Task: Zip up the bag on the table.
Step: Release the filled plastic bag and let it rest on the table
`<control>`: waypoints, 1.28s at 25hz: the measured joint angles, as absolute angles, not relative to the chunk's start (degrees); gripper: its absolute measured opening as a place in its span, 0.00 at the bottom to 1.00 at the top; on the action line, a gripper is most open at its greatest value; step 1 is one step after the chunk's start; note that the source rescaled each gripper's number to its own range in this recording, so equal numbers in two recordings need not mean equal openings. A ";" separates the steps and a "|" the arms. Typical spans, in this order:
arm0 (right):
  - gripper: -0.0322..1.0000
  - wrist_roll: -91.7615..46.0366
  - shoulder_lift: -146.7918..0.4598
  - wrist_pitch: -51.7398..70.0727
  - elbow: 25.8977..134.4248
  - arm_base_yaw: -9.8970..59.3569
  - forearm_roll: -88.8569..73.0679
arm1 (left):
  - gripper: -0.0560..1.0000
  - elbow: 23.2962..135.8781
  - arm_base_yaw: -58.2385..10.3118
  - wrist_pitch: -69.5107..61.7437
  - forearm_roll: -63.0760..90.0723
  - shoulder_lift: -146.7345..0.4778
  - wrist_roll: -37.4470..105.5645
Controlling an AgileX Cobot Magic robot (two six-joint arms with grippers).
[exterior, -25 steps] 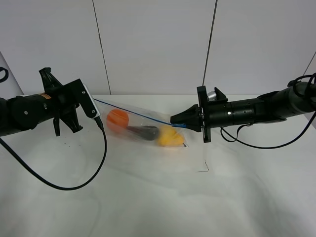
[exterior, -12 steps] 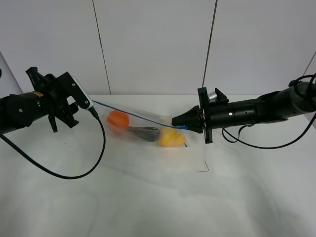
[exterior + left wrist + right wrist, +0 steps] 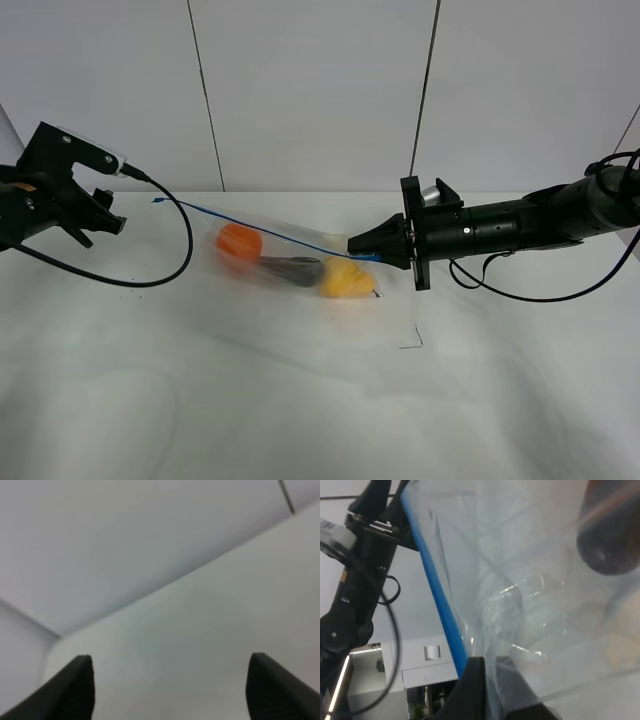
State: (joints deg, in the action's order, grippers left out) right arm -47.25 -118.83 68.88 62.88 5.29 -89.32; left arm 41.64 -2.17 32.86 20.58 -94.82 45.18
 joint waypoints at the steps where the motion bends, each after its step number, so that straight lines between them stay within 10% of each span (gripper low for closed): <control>1: 0.03 -47.25 -118.83 68.88 62.88 5.29 -89.39 | 0.82 41.64 -2.15 32.86 20.58 -94.82 41.80; 11: 0.03 -47.20 -118.83 68.88 62.88 5.29 -89.68 | 0.82 41.64 -2.10 27.15 20.58 -94.82 22.62; 26: 0.03 -47.06 -118.83 68.88 62.88 5.29 -89.68 | 0.82 63.36 4.66 -42.52 13.20 -94.81 15.64; 32: 0.03 -47.06 -118.83 68.88 62.88 5.29 -89.68 | 0.88 68.04 4.66 -50.39 5.78 -94.48 9.81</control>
State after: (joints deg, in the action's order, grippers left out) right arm -47.06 -118.83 68.88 62.88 5.29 -89.68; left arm 68.04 4.66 -50.39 5.78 -94.48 9.81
